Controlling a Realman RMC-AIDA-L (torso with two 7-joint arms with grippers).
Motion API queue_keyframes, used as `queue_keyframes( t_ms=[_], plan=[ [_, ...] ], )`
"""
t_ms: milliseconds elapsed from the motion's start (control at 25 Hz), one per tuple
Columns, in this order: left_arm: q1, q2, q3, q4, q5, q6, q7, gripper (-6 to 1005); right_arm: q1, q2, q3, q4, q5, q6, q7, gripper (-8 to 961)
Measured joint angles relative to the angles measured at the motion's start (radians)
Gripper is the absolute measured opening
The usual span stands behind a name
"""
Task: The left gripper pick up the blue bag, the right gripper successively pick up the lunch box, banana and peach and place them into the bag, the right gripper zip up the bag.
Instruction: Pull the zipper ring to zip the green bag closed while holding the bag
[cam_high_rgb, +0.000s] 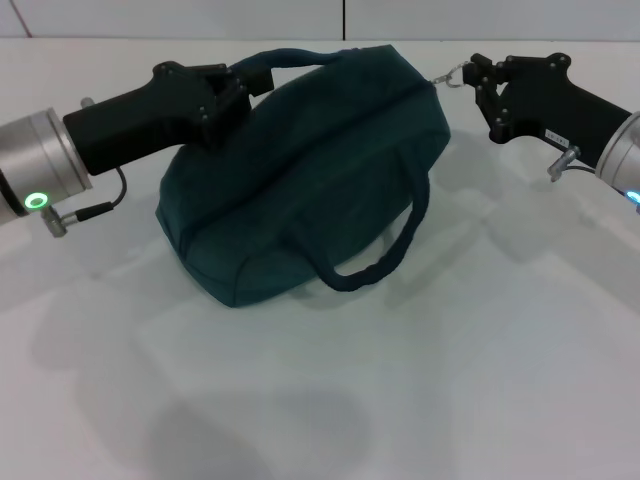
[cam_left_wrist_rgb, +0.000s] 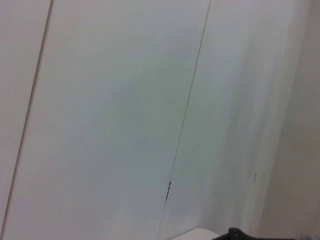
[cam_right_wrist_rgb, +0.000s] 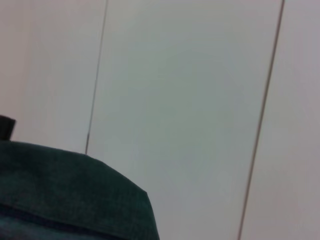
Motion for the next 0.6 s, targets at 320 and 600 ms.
queue_keyframes(
  t_ms=[320,600],
  plan=[
    [-0.035,-0.004,0.011,0.0,0.008,0.011,-0.024,8,0.055,0.009,-0.013,0.059,-0.009,0.029,0.006,39],
    [-0.081,0.011,0.012,0.011,0.016,0.007,-0.268,70,0.048,0.01,-0.014,0.057,-0.003,-0.028,0.006,38]
  ],
)
